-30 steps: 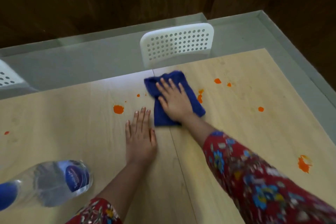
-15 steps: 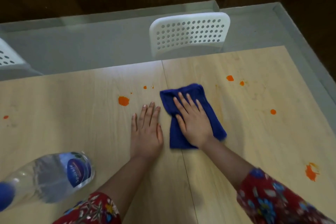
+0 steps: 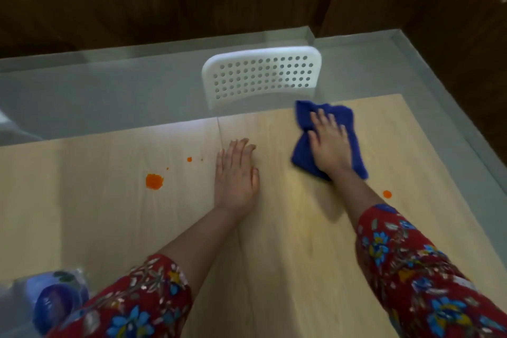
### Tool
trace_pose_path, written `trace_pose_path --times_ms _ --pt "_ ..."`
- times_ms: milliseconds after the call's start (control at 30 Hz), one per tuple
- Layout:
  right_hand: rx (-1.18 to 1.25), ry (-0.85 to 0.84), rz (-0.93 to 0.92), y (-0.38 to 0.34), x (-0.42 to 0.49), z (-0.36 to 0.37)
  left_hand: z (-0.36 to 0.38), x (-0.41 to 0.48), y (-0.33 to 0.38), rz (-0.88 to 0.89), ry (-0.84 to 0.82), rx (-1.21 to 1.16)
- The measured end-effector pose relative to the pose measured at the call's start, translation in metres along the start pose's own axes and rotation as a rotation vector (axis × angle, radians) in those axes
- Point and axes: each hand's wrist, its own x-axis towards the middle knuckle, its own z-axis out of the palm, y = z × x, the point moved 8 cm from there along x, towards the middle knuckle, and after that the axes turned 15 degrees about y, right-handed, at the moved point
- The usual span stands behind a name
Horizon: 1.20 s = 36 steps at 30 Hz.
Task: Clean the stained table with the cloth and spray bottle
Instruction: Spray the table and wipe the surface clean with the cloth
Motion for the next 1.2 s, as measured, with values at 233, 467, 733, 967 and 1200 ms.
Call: trace_pose_path --times_ms 233,467,733,967,1200 --pt "-0.072 0.052 0.294 0.062 -0.005 -0.012 0.050 0.009 0.023 0.125 -0.083 0.085" --pt "0.094 -0.026 -0.263 0.010 -0.019 0.000 0.053 0.007 0.022 0.181 -0.034 0.110" --pt "0.045 0.031 0.161 0.065 0.009 -0.006 0.054 0.003 0.030 0.269 -0.090 0.061" --pt "0.058 -0.005 -0.076 0.043 0.021 0.001 0.058 -0.002 0.037 0.369 -0.166 0.044" --pt "-0.038 -0.039 0.468 0.196 0.065 -0.006 0.062 -0.004 0.040 0.458 -0.199 0.045"
